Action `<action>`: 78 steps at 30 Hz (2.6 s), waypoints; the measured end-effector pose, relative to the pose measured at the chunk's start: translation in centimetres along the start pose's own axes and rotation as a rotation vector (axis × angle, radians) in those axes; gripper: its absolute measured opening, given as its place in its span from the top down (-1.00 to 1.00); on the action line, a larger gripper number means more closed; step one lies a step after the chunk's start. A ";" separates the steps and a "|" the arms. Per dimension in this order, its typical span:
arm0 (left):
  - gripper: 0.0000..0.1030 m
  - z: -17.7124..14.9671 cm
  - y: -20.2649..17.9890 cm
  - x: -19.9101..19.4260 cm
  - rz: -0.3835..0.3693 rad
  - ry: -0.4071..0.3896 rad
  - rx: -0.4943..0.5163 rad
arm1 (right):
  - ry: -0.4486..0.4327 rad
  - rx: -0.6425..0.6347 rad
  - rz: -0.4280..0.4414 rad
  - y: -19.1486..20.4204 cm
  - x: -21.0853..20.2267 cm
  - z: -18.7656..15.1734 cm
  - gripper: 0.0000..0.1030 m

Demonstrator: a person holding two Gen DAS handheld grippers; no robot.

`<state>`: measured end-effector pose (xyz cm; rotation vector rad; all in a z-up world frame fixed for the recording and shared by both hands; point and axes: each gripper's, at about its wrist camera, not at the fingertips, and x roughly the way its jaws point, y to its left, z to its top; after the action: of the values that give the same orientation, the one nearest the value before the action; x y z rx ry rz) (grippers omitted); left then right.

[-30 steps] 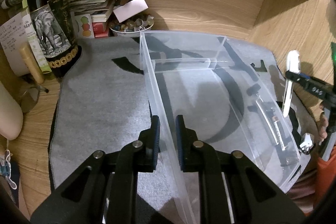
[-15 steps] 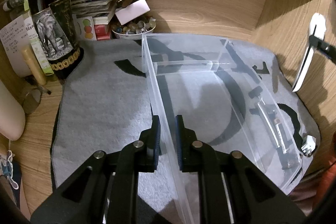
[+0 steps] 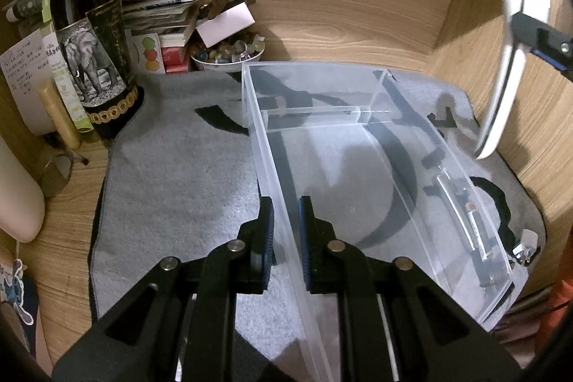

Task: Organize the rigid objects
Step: 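Lift the white device with the right tool and lower it into the clear box, then open the right tool and withdraw it from the box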

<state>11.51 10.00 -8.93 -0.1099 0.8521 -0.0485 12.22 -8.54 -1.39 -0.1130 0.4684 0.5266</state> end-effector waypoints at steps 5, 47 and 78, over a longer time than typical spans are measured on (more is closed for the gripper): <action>0.74 -0.1 0.0 -0.1 -0.003 -0.007 0.003 | 0.075 -0.027 0.033 1.4 2.1 -0.7 0.35; 0.74 -0.4 0.0 -0.1 -0.025 -0.024 0.016 | 0.466 -0.208 0.112 5.0 10.6 -3.8 -0.20; 0.74 -0.3 -0.1 0.2 -0.009 -0.012 0.018 | 0.362 -0.025 -0.194 -7.7 5.2 -3.3 -0.53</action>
<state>11.42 9.87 -9.25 -0.0974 0.8389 -0.0640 18.79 -13.47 -6.81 -0.2778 0.7950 0.3203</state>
